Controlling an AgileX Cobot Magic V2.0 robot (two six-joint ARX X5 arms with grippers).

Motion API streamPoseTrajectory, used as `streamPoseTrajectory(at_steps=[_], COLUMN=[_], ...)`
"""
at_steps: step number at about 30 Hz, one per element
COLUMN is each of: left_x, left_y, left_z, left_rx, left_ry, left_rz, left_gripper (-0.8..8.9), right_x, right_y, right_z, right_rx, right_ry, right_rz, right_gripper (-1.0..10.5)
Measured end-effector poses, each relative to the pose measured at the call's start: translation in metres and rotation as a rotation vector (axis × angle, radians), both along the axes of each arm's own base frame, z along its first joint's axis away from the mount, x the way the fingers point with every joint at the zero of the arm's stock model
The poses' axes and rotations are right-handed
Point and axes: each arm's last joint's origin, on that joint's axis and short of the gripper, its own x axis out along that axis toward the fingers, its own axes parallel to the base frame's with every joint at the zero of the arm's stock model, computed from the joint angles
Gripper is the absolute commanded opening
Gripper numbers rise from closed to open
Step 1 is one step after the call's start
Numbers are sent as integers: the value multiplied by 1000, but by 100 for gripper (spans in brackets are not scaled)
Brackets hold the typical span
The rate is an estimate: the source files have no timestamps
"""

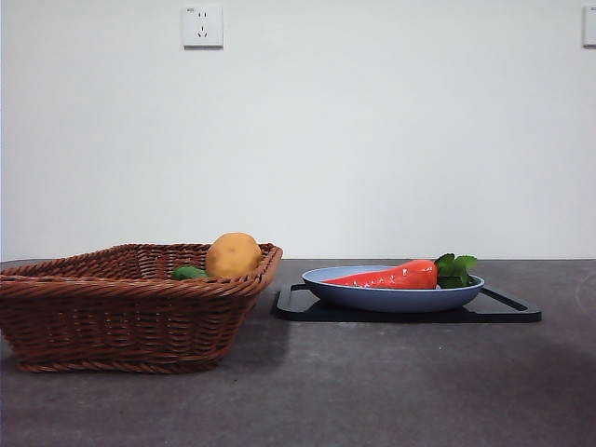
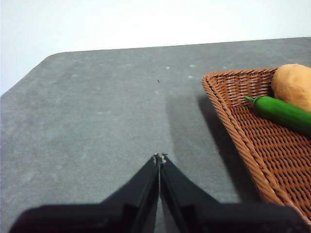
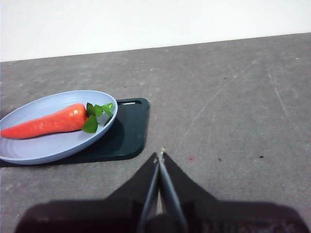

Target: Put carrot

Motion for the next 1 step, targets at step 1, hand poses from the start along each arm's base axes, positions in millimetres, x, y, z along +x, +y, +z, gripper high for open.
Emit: streamPoseTrajectory(at_steps=[1], left_x=[0], left_y=[0], left_z=[0], left_rx=[0], left_ry=[0], left_rz=[0], left_gripper=[8], right_x=[0], right_y=[0], right_z=[0], right_rx=[0], right_ry=[0], right_rz=[0], right_gripper=[3])
